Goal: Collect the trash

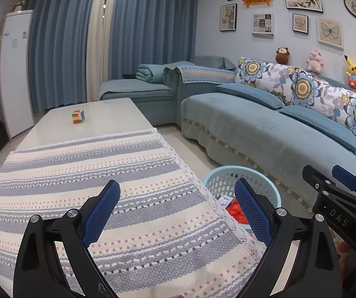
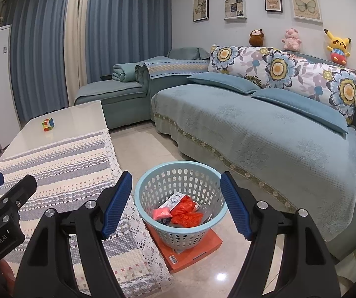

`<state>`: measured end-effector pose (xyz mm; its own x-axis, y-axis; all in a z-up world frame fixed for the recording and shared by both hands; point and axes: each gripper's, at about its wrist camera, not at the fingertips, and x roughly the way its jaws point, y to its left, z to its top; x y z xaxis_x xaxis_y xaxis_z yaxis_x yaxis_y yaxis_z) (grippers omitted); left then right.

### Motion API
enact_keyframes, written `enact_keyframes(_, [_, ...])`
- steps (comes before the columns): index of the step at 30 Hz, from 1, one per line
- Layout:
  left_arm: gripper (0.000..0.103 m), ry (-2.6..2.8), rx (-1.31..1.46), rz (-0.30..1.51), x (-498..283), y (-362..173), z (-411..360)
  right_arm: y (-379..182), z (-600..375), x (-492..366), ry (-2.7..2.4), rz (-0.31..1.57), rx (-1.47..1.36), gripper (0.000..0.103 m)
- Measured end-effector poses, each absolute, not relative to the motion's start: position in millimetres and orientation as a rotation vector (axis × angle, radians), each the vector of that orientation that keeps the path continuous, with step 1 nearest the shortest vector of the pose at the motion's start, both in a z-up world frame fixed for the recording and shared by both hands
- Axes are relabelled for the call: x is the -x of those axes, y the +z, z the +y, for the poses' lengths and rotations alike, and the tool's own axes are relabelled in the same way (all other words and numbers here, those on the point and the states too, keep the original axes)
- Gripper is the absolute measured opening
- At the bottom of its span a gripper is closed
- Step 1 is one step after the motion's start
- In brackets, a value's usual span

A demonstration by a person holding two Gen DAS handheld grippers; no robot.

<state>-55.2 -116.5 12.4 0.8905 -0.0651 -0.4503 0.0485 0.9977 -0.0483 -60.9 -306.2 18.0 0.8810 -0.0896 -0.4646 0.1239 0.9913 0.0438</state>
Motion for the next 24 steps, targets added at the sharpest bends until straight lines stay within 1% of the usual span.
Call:
enact_keyframes(15, [0.091,-0.058,0.042,0.476,56.6,15.5,-120.4,13.7,-304.4,59.6,-0.105,0.485,-0.072,0.069])
enact_keyframes(24, [0.093,-0.057,0.042,0.476,56.8,15.3,-120.3,10.8,-304.5,58.8,-0.098,0.487,-0.075,0.069])
